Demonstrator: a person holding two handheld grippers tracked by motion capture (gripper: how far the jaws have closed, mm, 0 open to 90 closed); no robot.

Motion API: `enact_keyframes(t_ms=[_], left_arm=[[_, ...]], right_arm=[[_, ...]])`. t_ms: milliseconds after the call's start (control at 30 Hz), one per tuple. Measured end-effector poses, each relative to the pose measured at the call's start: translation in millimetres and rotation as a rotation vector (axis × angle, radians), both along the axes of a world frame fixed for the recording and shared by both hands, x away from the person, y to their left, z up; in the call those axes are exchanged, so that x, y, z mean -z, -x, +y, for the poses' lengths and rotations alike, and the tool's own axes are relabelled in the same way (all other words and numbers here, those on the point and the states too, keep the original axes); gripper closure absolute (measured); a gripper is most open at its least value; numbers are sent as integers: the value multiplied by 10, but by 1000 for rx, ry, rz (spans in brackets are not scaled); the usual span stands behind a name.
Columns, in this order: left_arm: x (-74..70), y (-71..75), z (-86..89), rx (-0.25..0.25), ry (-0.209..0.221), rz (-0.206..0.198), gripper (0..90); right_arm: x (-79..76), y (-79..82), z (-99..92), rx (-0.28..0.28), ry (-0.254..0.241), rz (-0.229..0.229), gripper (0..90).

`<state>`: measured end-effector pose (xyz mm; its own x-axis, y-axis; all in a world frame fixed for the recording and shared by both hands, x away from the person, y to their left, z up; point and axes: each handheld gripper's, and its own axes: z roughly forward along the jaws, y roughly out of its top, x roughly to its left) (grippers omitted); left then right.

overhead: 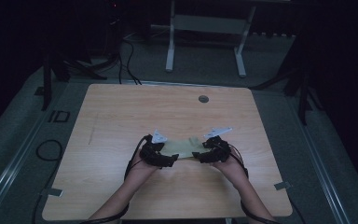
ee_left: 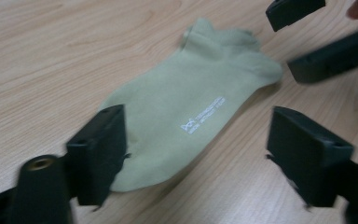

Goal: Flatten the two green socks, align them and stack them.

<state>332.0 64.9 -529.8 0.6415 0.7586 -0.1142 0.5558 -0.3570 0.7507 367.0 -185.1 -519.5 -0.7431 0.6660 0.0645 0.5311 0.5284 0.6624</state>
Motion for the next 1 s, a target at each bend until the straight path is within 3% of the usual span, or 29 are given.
enact_keyframes(t_ms=[33,67,167,300,500,667,1000], left_arm=[[-1,9,-1,2,-8,1,138],[-1,9,-1,2,-8,1,135],[9,30,-2,-3,-28,3,75],[12,62,34,-25,-22,1,18],[16,125,115,-36,-27,-10,18],[36,213,159,3,-45,-6,18],[137,334,347,1,-41,21,18]], right_arm=[[4,8,-23,-9,-9,6,173],[4,6,-32,1,-17,11,152],[-2,3,-55,5,-30,21,152],[-14,30,-84,-12,-47,16,151],[-15,61,-124,1,-49,-5,146],[-24,108,-255,16,-36,-46,141],[56,201,-558,50,-30,-54,139]])
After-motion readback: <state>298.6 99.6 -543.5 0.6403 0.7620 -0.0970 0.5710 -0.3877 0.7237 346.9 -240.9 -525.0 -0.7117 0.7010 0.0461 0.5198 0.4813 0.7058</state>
